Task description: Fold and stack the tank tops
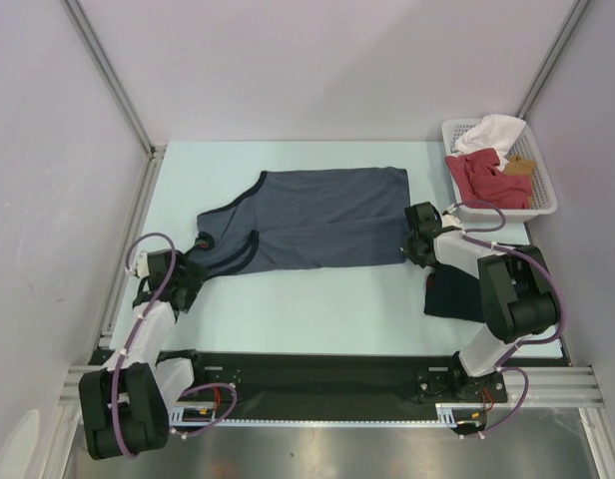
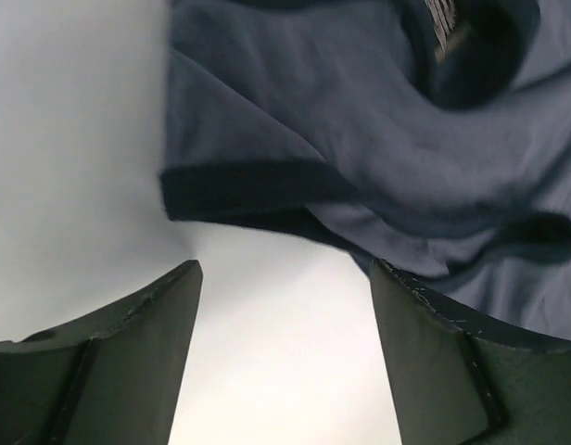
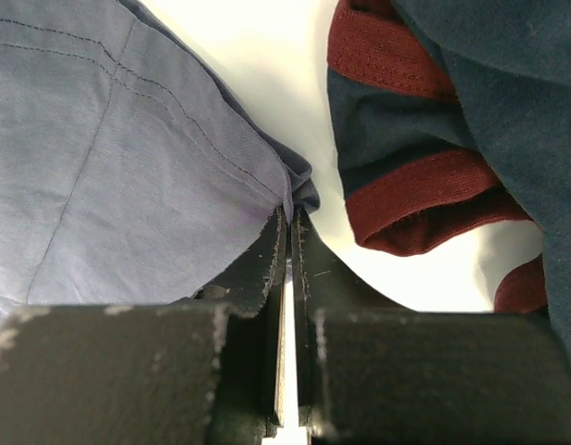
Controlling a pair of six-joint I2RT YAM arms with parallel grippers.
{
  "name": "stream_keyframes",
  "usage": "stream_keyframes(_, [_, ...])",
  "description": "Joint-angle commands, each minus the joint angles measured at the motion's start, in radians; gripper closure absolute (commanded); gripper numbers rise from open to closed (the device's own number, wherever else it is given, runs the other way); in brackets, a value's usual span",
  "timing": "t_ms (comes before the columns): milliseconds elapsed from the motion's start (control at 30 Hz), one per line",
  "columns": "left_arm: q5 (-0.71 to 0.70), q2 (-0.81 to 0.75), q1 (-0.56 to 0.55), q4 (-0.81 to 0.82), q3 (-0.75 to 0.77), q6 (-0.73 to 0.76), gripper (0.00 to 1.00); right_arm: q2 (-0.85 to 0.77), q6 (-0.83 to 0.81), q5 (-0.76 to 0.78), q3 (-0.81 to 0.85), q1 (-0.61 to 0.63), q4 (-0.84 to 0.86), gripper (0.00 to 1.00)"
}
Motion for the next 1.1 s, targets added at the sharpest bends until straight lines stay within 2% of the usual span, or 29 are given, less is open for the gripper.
stream_keyframes(0, [-0.101, -0.001, 0.044, 0.023, -0.007, -0.095, 0.22, 0.001, -0.016, 0.062, -0.017, -0.006, 0.023, 1.0])
stream_keyframes(67, [-0.11, 0.011, 0.067, 0.064, -0.012, -0.102, 0.23, -0.006, -0.017, 0.062, -0.025, -0.006, 0.032, 1.0])
stream_keyframes(167, [-0.115, 0.064, 0.104, 0.124, -0.003, -0.098, 0.36, -0.025, -0.017, 0.067, -0.04, -0.006, 0.046, 1.0])
stream_keyframes(200, [-0.11, 0.082, 0.113, 0.143, 0.003, -0.084, 0.53, -0.031, -0.019, 0.07, -0.04, -0.005, 0.048, 1.0])
stream_keyframes(300, [-0.092, 0.169, 0.145, 0.213, 0.023, -0.044, 0.83, -0.04, -0.019, 0.074, -0.048, -0.004, 0.049, 1.0])
stream_keyframes(367, [-0.08, 0.238, 0.161, 0.235, 0.051, -0.03, 0.97, -0.045, -0.019, 0.07, -0.052, -0.003, 0.051, 1.0])
stream_keyframes(400, [-0.07, 0.258, 0.164, 0.235, 0.062, -0.023, 1.0, -0.046, -0.02, 0.068, -0.052, -0.004, 0.052, 1.0])
stream_keyframes(567, [-0.055, 0.316, 0.239, 0.183, 0.125, -0.03, 1.0, -0.056, -0.016, 0.106, -0.054, -0.001, 0.005, 1.0])
stream_keyframes(700, [-0.017, 0.303, 0.348, 0.16, 0.154, -0.012, 1.0, -0.062, 0.007, 0.128, -0.052, -0.003, -0.055, 1.0])
stream_keyframes(1067, [-0.096, 0.229, 0.362, 0.102, 0.186, 0.017, 1.0, -0.154, 0.007, 0.148, -0.069, 0.055, -0.162, 1.0])
